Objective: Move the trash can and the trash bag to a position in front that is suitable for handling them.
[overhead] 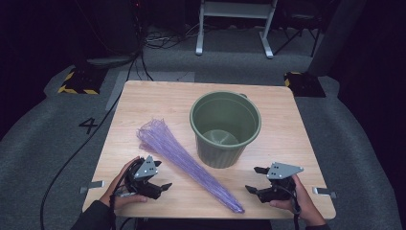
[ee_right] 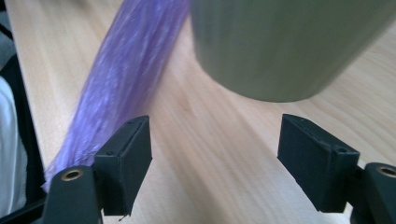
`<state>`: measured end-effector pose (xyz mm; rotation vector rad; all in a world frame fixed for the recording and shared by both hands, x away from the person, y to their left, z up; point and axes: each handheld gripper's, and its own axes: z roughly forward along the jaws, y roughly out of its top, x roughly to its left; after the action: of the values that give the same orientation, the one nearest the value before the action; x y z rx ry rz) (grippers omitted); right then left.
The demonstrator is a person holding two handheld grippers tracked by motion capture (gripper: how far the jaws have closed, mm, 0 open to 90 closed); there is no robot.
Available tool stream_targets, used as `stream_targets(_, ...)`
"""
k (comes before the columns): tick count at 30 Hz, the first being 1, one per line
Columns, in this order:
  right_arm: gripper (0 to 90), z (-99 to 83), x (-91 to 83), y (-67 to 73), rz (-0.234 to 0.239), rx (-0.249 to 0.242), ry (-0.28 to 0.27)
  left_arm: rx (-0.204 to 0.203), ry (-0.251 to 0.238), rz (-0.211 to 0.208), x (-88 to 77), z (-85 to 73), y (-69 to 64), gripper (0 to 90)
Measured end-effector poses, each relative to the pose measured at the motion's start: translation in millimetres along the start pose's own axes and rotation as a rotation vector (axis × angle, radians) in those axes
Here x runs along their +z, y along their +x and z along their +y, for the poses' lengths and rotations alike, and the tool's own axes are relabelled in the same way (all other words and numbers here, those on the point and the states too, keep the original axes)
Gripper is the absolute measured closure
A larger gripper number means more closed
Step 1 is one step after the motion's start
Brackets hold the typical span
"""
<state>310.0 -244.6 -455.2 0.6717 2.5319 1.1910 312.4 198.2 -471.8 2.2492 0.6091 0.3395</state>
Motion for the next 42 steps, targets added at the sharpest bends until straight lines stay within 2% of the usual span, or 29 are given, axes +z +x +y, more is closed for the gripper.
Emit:
stream_targets(2, 33.9, 0.0, 3.0, 4.7, 0.022, -0.019, 0.016, -0.004, 0.021, 0.015, 2.8, -5.8, -3.6, 15.5)
stream_targets(4, 41.1, -0.6, 5.4, 8.4, 0.048, -0.035, 0.031, -0.003, 0.03, 0.011, 4.3, -10.5, -6.1, 15.7)
stream_targets(5, 41.1, -0.6, 5.4, 8.4, 0.048, -0.035, 0.031, -0.003, 0.03, 0.011, 4.3, -10.5, -6.1, 15.8)
stream_targets(6, 44.0, -2.3, 9.0, 12.9, 0.077, -0.049, 0.041, 0.003, 0.047, 0.014, 6.4, -14.6, -6.9, 15.8)
stream_targets(10, 44.8, -4.2, 17.9, 20.8, 0.116, -0.073, 0.071, -0.025, 0.064, 0.018, 9.4, -20.4, -2.7, 15.7)
stream_targets(12, 44.7, -4.8, 21.9, 23.1, 0.146, -0.074, 0.074, -0.037, 0.068, 0.018, 11.4, -22.5, -0.6, 15.7)
stream_targets(14, 42.7, -4.9, 24.4, 24.7, 0.16, -0.074, 0.075, -0.042, 0.079, 0.02, 13.7, -24.6, 0.7, 15.6)
stream_targets(16, 40.8, -3.9, 23.1, 26.8, 0.172, -0.077, 0.06, -0.054, 0.07, 0.009, 14.2, -26.5, 2.7, 15.4)
stream_targets(19, 35.2, -1.7, 20.7, 29.1, 0.169, -0.067, 0.034, -0.064, 0.065, 0.001, 13.9, -28.6, 5.5, 15.1)
stream_targets(22, 32.9, -0.8, 21.9, 32.3, 0.171, -0.077, 0.032, -0.071, 0.046, -0.006, 14.6, -31.6, 8.5, 12.9)
stream_targets(23, 29.9, -1.2, 27.5, 36.5, 0.163, -0.093, 0.049, -0.072, 0.048, -0.008, 14.3, -32.1, 10.7, 12.8)
stream_targets(25, 31.1, -2.8, 33.7, 39.0, 0.163, -0.115, 0.074, -0.071, 0.048, -0.008, 14.1, -32.3, 11.8, 12.4)
stream_targets(30, 43.4, -8.4, 45.6, 36.3, 0.17, -0.12, 0.092, -0.071, 0.047, -0.009, 14.2, -32.4, 12.1, 12.3)
stream_targets(36, 64.6, -13.2, 45.2, 25.2, 0.131, -0.122, 0.081, -0.069, 0.048, -0.011, 14.5, -32.1, 12.8, 12.0)
stream_targets(38, 65.0, -14.9, 44.5, 19.5, 0.103, -0.119, 0.072, -0.068, 0.048, -0.012, 14.6, -32.0, 13.1, 12.0)
stream_targets(42, 61.4, -18.2, 43.2, 2.7, 0.062, -0.071, 0.063, -0.066, 0.049, -0.013, 14.7, -31.9, 13.4, 11.8)
